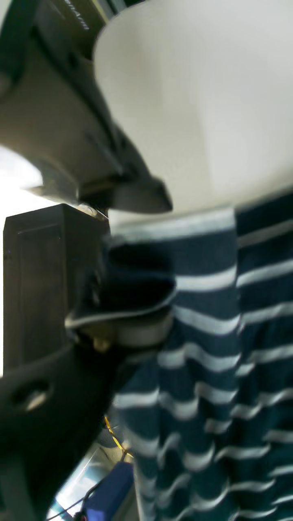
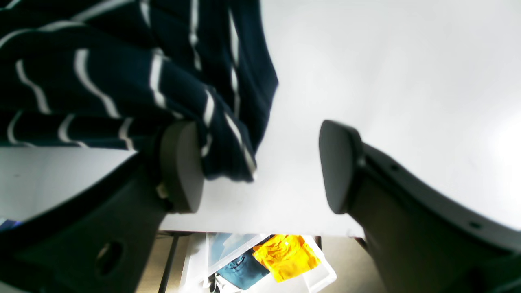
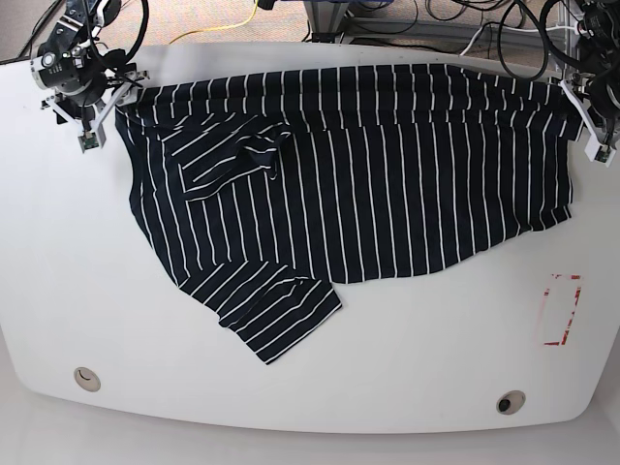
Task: Layout the t-shirt on the table in an organized manner, then fold the t-shirt properly
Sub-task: 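Lay the held edge down and open both grippers, then lower both grippers onto the shirt's side edges and grasp the fabric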
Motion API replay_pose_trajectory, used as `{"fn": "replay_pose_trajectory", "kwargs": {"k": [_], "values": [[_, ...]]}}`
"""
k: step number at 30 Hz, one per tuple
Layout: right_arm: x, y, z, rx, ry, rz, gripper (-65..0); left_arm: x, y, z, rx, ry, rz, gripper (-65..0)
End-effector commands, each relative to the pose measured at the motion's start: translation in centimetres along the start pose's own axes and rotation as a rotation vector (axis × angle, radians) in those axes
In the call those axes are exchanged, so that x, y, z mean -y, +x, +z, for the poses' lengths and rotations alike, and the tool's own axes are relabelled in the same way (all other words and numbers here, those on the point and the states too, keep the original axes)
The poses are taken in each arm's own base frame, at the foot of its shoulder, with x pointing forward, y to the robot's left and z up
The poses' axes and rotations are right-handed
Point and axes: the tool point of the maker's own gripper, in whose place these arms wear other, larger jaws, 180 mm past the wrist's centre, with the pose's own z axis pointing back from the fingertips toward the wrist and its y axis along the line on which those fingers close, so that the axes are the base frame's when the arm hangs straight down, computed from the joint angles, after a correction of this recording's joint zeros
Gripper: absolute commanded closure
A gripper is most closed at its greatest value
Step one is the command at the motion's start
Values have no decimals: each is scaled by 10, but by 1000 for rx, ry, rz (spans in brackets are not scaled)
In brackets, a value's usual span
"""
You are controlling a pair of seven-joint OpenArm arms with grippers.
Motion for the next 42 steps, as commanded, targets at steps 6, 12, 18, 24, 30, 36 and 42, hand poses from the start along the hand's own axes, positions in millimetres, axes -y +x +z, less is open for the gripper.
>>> {"fn": "replay_pose_trajectory", "kwargs": {"k": [6, 12, 18, 24, 30, 36, 42], "values": [[28, 26, 12, 67, -74, 13, -417, -30, 11, 19, 21, 88, -31, -368], [35, 30, 17, 54, -97, 28, -417, -47, 14, 31, 17, 133, -47, -368], [35, 24, 21, 39, -107, 41, -414, -62, 6, 43, -9, 176, -52, -368], [30, 2, 21, -15, -92, 48, -412, -72, -13, 53, -66, 205, -54, -368], [27, -15, 21, -57, -84, 54, -415, -69, -30, 54, -118, 196, -60, -368], [29, -18, 22, -69, -90, 59, -415, -73, -31, 57, -117, 208, -54, -368], [55, -16, 31, -67, -169, 39, -415, -87, -15, 66, -49, 253, -18, -368]]}}
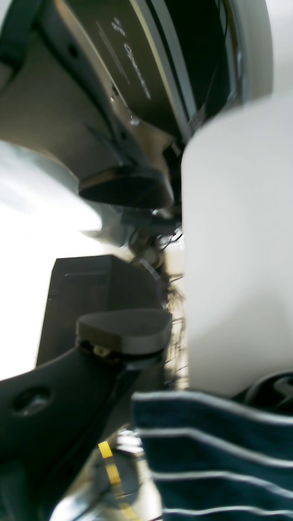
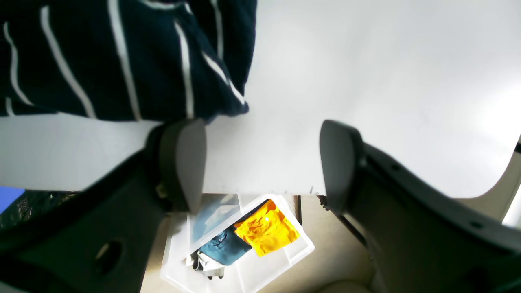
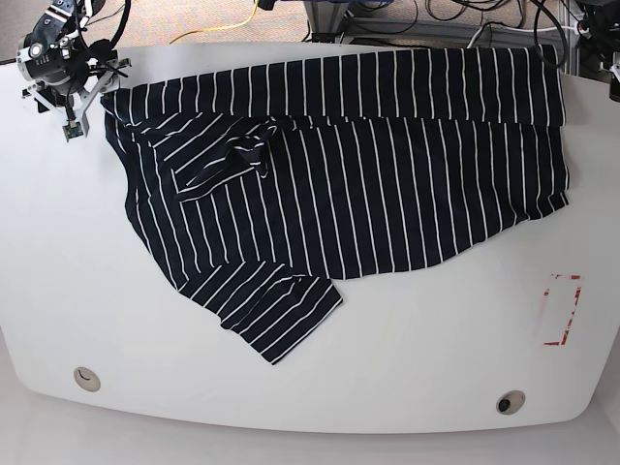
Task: Layout the t-shirt on the table in an organized manner, then fold the t-shirt properly
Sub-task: 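Lower both grippers onto the shirt's side edges and grasp the fabric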
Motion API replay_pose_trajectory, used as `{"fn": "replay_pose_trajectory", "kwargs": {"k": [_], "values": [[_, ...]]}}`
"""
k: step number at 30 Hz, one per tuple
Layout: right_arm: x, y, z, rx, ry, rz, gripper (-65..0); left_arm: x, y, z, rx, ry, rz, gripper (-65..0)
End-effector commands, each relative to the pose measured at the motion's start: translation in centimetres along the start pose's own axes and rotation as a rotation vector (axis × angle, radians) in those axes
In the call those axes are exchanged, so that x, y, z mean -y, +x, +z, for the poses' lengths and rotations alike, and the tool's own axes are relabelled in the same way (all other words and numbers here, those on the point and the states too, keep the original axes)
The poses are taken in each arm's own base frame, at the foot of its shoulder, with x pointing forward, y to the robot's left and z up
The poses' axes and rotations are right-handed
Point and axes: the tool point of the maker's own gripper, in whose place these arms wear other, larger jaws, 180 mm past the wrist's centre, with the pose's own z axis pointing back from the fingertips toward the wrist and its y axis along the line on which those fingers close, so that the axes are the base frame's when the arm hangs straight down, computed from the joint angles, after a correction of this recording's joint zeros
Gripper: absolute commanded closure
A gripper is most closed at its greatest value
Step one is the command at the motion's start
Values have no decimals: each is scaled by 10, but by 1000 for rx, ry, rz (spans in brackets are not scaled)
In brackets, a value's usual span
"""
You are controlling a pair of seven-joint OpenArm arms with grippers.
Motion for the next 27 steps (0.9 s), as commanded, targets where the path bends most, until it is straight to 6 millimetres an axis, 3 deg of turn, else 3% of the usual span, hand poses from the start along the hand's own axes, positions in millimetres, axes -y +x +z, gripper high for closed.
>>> {"fn": "replay_pose_trajectory", "kwargs": {"k": [1, 6, 11, 17, 22, 27], "values": [[37, 7, 12, 10, -116, 4, -415, -10, 26, 7, 66, 34, -15, -368], [69, 28, 22, 41, -230, -21, -415, -12, 56, 8, 149, 44, -6, -367], [76, 60, 25, 118, -249, -34, -415, -2, 98, 7, 247, 18, -24, -367], [58, 110, 24, 230, -201, -4, -412, 31, 139, -1, 355, -69, -9, -367], [24, 147, 16, 309, -114, -7, -411, 56, 170, -4, 422, -136, 7, -367], [-10, 175, 9, 364, -20, -22, -404, 83, 187, -15, 431, -176, 27, -367]]}}
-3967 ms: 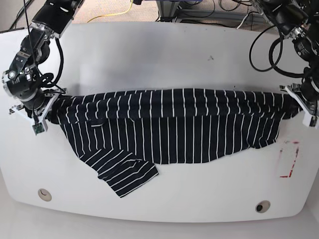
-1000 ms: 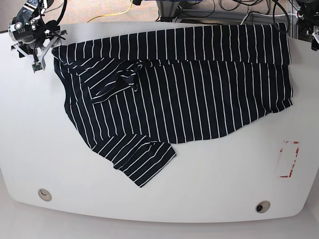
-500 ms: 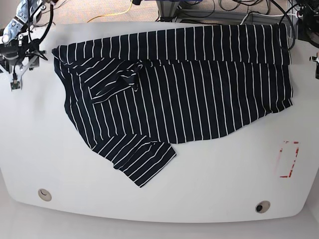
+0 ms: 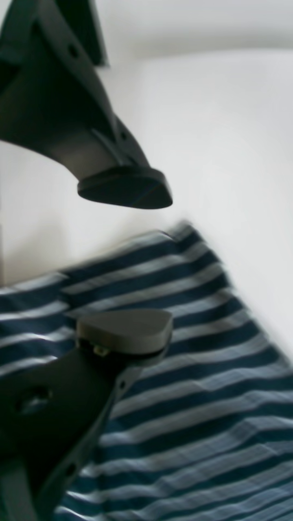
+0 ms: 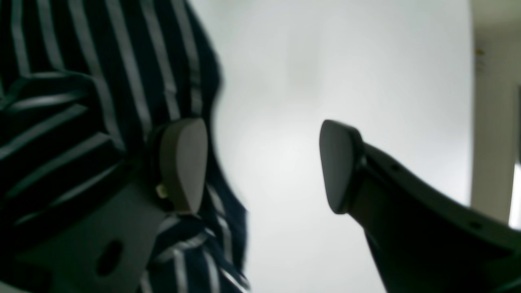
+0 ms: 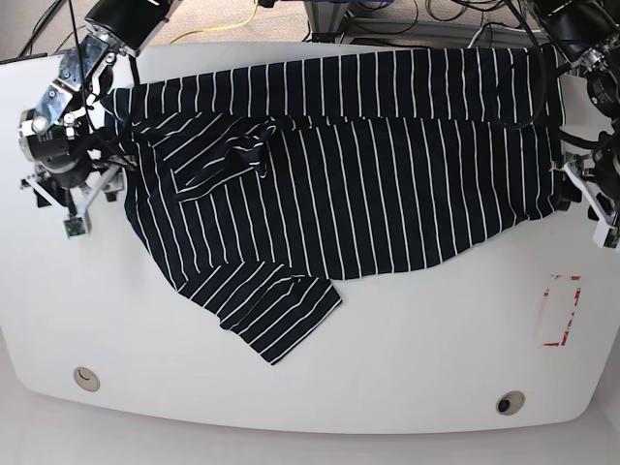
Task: Layout the t-shirt on the table in an organized manner, then fold the t-shirt properly
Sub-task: 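Lower both grippers onto the shirt's side edges and grasp the fabric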
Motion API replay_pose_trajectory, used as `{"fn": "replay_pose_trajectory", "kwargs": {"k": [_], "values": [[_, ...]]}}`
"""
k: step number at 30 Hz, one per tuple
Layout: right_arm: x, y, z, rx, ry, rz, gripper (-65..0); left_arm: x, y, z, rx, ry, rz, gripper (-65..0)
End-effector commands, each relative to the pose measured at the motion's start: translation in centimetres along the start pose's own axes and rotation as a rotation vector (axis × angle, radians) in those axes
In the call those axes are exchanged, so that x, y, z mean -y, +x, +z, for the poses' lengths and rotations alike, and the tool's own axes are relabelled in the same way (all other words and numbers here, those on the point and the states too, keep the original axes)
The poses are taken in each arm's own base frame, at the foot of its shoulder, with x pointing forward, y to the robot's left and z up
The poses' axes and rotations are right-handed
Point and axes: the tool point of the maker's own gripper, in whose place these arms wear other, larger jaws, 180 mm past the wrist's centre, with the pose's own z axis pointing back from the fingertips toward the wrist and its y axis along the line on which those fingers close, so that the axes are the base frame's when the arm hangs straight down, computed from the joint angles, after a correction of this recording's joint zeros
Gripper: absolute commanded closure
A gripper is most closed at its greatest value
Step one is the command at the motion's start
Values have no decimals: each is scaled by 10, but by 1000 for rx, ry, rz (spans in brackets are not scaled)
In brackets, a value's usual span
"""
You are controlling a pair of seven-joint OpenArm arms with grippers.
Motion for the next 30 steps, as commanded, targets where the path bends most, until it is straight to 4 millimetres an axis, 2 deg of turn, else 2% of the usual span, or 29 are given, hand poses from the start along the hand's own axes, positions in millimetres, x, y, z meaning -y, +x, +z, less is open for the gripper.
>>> {"fn": "replay_pose_trajectory", "kwargs": {"k": [1, 4, 6, 11, 13, 16, 19, 27, 30], "values": [[-6, 17, -2, 50, 14, -17, -395, 1, 9, -4, 25, 15, 1, -365], [-23, 23, -12, 56, 68, -58, -330, 8, 4, -17, 4, 25, -6, -365], [-34, 22, -21, 45, 104, -82, -263, 9, 0, -24, -10, 40, -14, -347], [-60, 16, -42, 1, 197, -105, -105, 8, -20, -42, -62, 82, -2, -203], [-78, 13, -52, -28, 251, -82, -76, 8, -32, -51, -89, 89, 10, -142], [-95, 17, -59, -17, 301, -63, -70, 5, -51, -62, -146, 103, 19, -89], [-115, 19, -65, 11, 359, -77, -70, 5, -69, -72, -194, 96, 27, -79], [-137, -5, -86, -36, 439, -133, -68, 15, -101, -97, -237, 27, 83, -81], [-140, -9, -92, -31, 452, -150, -68, 15, -96, -107, -235, 8, 69, -81]]}}
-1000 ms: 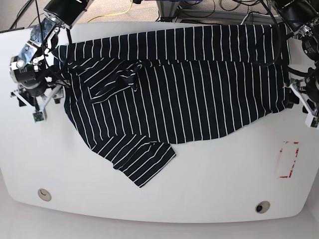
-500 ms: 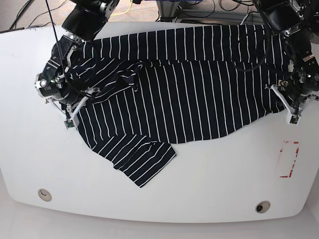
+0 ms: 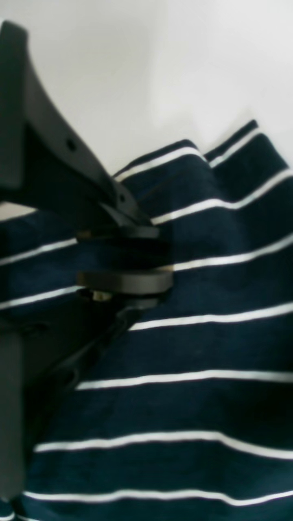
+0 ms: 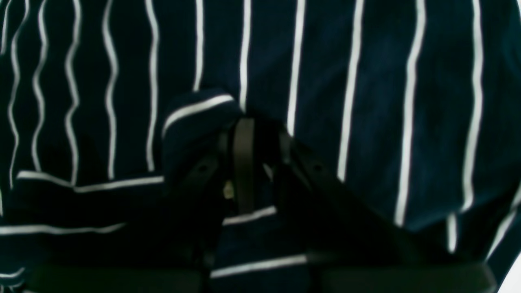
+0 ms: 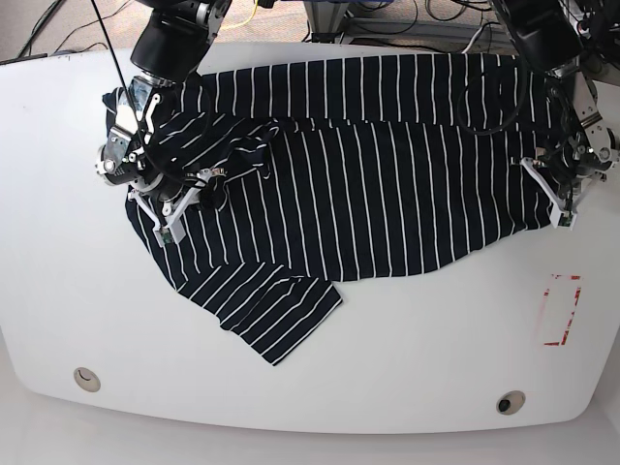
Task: Layout the t-shirt on the table in an organized manner, then fold the t-shirt properly
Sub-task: 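Lower both grippers onto the shirt's side edges and grasp the fabric, then pull the grasped shirt edges toward the robot with both grippers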
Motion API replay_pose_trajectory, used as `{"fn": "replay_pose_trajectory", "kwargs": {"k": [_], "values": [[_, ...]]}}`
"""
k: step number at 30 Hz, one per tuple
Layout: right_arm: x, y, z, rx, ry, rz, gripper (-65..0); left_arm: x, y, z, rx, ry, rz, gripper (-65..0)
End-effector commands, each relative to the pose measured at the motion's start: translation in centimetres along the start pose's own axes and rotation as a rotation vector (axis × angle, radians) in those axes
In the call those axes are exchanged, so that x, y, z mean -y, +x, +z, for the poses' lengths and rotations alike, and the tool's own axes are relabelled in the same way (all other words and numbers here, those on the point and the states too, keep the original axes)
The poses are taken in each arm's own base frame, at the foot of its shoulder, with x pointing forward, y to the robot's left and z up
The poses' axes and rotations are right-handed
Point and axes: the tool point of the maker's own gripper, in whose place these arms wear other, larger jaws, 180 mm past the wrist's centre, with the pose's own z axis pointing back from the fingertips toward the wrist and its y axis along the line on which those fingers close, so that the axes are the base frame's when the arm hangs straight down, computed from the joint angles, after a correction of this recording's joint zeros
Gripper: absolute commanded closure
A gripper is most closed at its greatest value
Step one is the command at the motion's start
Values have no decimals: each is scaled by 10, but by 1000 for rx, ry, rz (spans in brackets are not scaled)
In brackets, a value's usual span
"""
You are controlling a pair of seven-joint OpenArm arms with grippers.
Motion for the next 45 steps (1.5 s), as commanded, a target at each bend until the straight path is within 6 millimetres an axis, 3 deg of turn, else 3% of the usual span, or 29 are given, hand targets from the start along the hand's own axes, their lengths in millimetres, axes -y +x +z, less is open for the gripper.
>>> {"fn": "replay_pose_trajectory", "kwargs": {"k": [1, 5, 9, 18, 21, 26, 31, 39, 45], "values": [[8, -3, -4, -14, -9, 0, -68, 2, -4, -11, -56, -21, -31, -81], [11, -14, -13, -24, 8, -28, -68, 17, 8, -26, -34, -71, -47, -81], [19, -20, -16, -20, 10, -44, -68, 18, 25, -33, 1, -87, -66, -81], [38, -15, -13, 34, -16, -44, -68, 31, 80, -44, 91, -131, -102, -81], [39, -13, -12, 36, -19, -41, -68, 27, 89, -43, 95, -125, -123, -81], [50, -2, -3, 61, -46, -20, -70, 22, 91, -41, 85, -112, -162, -81], [56, 10, 7, 88, -76, 15, -71, 2, 89, -36, 75, -76, -171, -81], [58, 17, 8, 106, -77, 15, -71, -18, 76, -31, 48, -43, -183, -82], [57, 21, 9, 115, -77, 18, -71, -22, 75, -30, 45, -35, -185, -82]]}}
